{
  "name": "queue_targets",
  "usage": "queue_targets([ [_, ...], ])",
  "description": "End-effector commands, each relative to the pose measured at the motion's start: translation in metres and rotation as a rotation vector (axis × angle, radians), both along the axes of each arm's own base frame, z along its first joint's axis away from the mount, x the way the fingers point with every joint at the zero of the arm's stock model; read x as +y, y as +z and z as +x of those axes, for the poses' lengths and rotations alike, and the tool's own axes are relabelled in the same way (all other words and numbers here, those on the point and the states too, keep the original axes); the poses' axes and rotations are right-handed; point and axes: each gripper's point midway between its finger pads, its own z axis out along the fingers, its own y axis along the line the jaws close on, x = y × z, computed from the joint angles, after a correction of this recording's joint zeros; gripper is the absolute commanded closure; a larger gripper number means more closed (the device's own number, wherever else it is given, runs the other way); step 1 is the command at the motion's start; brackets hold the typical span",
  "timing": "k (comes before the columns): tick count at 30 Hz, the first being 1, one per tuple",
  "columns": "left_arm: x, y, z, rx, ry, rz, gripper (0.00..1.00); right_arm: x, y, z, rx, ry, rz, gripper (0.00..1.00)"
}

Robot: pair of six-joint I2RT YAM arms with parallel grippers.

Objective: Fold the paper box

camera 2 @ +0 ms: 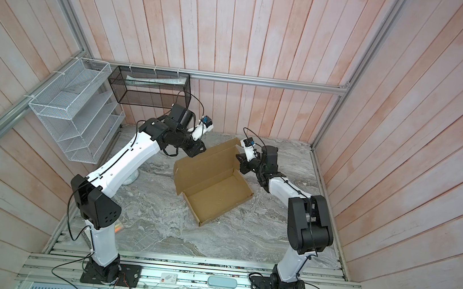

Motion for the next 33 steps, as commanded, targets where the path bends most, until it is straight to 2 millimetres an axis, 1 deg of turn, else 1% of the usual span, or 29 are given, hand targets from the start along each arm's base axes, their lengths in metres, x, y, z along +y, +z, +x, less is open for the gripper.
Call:
queue_targets([
  [1, 0.019, 0.026, 0.002, -0.052, 0.071, -0.059, 0.60, -0.002, 0.017, -0.001, -0.035, -0.039, 0.015, 0.99],
  [3, 0.030, 0.035, 0.003, -0.064, 0.110, -0.092, 0.59, -0.006, 0.018, 0.000, -0.029, -0.070, 0.018, 0.99],
  [6, 0.052, 0.046, 0.002, -0.079, 0.196, -0.148, 0.59, -0.012, 0.018, 0.002, -0.021, -0.109, 0.019, 0.99],
  [10, 0.085, 0.055, -0.007, -0.095, 0.310, -0.224, 0.58, -0.019, 0.017, 0.000, -0.013, -0.149, 0.017, 0.99],
  [14, 0.117, 0.055, -0.023, -0.103, 0.398, -0.307, 0.58, -0.025, 0.017, -0.003, -0.005, -0.185, 0.020, 0.99],
  [17, 0.131, 0.051, -0.038, -0.093, 0.426, -0.366, 0.58, -0.030, 0.016, -0.006, 0.003, -0.218, 0.021, 0.99],
  [19, 0.136, 0.044, -0.047, -0.079, 0.440, -0.386, 0.58, -0.035, 0.017, -0.007, 0.006, -0.245, 0.024, 0.99],
  [24, 0.140, 0.012, -0.062, -0.026, 0.455, -0.395, 0.58, -0.040, 0.020, -0.012, 0.015, -0.275, 0.033, 0.99],
  [27, 0.136, -0.004, -0.066, -0.011, 0.435, -0.416, 0.58, -0.042, 0.020, -0.014, 0.022, -0.291, 0.027, 0.99],
  [33, 0.118, -0.016, -0.075, 0.001, 0.333, -0.499, 0.58, -0.047, 0.016, -0.017, 0.037, -0.321, 0.008, 1.00],
])
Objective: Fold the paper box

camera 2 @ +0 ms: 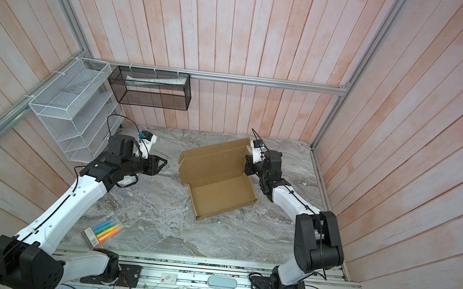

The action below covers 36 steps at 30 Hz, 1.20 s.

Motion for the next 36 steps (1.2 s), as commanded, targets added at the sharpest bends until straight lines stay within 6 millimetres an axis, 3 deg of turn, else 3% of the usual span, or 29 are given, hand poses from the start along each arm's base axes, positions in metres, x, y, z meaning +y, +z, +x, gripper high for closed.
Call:
queue_targets([
  [1, -0.016, 0.022, -0.003, -0.095, -0.080, -0.101, 0.58, -0.004, 0.000, -0.005, 0.018, -0.036, -0.001, 1.00],
  [12, -0.035, -0.020, -0.016, -0.011, -0.100, -0.094, 0.58, -0.006, -0.003, -0.005, 0.027, -0.054, 0.013, 1.00],
  [36, -0.064, -0.052, 0.029, -0.018, -0.091, -0.106, 0.61, -0.003, -0.004, -0.018, 0.040, -0.043, 0.035, 1.00],
])
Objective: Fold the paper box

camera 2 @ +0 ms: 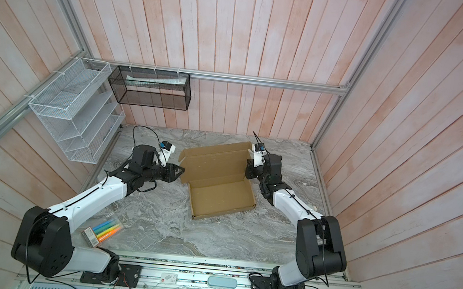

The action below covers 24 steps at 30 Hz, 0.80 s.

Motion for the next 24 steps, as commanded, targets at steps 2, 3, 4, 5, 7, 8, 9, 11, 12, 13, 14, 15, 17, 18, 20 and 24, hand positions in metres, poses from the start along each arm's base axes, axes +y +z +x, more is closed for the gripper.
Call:
queue_targets([
  [2, -0.009, 0.007, 0.011, -0.036, 0.005, -0.032, 0.63, 0.005, 0.005, -0.005, -0.007, 0.001, 0.024, 1.00],
  [3, -0.011, 0.006, 0.012, -0.033, 0.002, -0.035, 0.65, 0.005, 0.004, -0.005, -0.003, -0.001, 0.024, 1.00],
  [4, -0.014, 0.007, 0.012, -0.033, -0.003, -0.036, 0.70, 0.005, 0.002, -0.006, 0.000, -0.003, 0.022, 1.00],
  [5, -0.015, 0.006, 0.012, -0.030, -0.007, -0.036, 0.74, 0.006, 0.001, -0.006, 0.003, -0.005, 0.022, 1.00],
  [7, -0.018, 0.004, 0.012, -0.025, -0.011, -0.034, 0.80, 0.005, 0.000, -0.007, 0.006, -0.009, 0.025, 1.00],
  [8, -0.018, 0.004, 0.013, -0.024, -0.010, -0.036, 0.82, 0.006, 0.000, -0.007, 0.007, -0.009, 0.026, 1.00],
  [9, -0.018, 0.002, 0.013, -0.022, -0.006, -0.034, 0.82, 0.006, 0.000, -0.008, 0.008, -0.010, 0.027, 1.00],
  [11, -0.018, 0.001, 0.012, -0.019, -0.003, -0.035, 0.83, 0.007, -0.001, -0.009, 0.007, -0.011, 0.027, 1.00],
  [12, -0.017, 0.001, 0.012, -0.019, 0.000, -0.035, 0.83, 0.007, -0.001, -0.009, 0.009, -0.013, 0.026, 1.00],
  [13, -0.017, 0.002, 0.012, -0.022, 0.003, -0.036, 0.83, 0.008, -0.002, -0.009, 0.010, -0.013, 0.026, 1.00],
  [14, -0.017, 0.002, 0.013, -0.022, 0.006, -0.037, 0.83, 0.008, -0.003, -0.009, 0.013, -0.014, 0.027, 1.00],
  [15, -0.016, 0.003, 0.014, -0.023, 0.011, -0.038, 0.84, 0.009, -0.002, -0.010, 0.014, -0.015, 0.029, 1.00],
  [17, -0.016, 0.004, 0.015, -0.026, 0.018, -0.042, 0.87, 0.010, -0.002, -0.011, 0.016, -0.018, 0.032, 1.00],
  [18, -0.017, 0.004, 0.015, -0.027, 0.021, -0.044, 0.89, 0.011, -0.002, -0.012, 0.018, -0.019, 0.036, 1.00],
  [20, -0.017, 0.005, 0.017, -0.033, 0.033, -0.043, 0.91, 0.012, -0.003, -0.013, 0.021, -0.025, 0.041, 1.00],
  [24, -0.016, 0.006, 0.019, -0.045, 0.049, -0.038, 0.94, 0.016, -0.007, -0.017, 0.029, -0.040, 0.044, 0.99],
])
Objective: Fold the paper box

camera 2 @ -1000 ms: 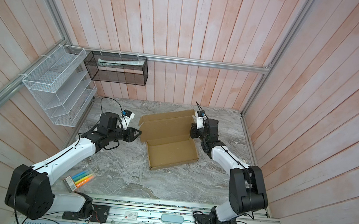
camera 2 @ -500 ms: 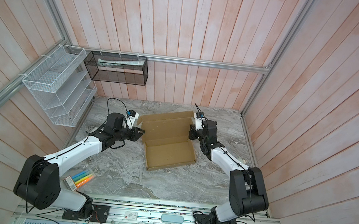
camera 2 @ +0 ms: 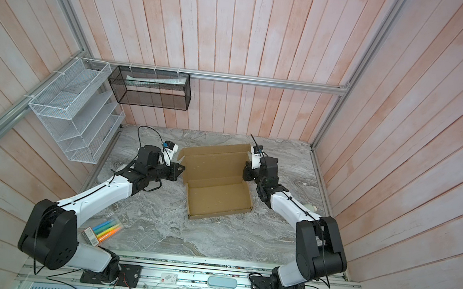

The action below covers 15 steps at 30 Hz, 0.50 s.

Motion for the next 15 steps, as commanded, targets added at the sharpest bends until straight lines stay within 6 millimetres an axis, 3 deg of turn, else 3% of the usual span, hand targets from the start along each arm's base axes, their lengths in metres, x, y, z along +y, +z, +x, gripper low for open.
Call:
queue_targets([
  [1, -0.008, 0.012, 0.008, -0.048, 0.000, -0.022, 0.95, 0.011, -0.002, -0.010, 0.015, 0.013, 0.026, 0.99],
  [15, -0.008, 0.006, 0.021, -0.086, 0.034, 0.027, 0.97, 0.014, -0.007, -0.024, 0.041, -0.042, 0.050, 0.98],
])
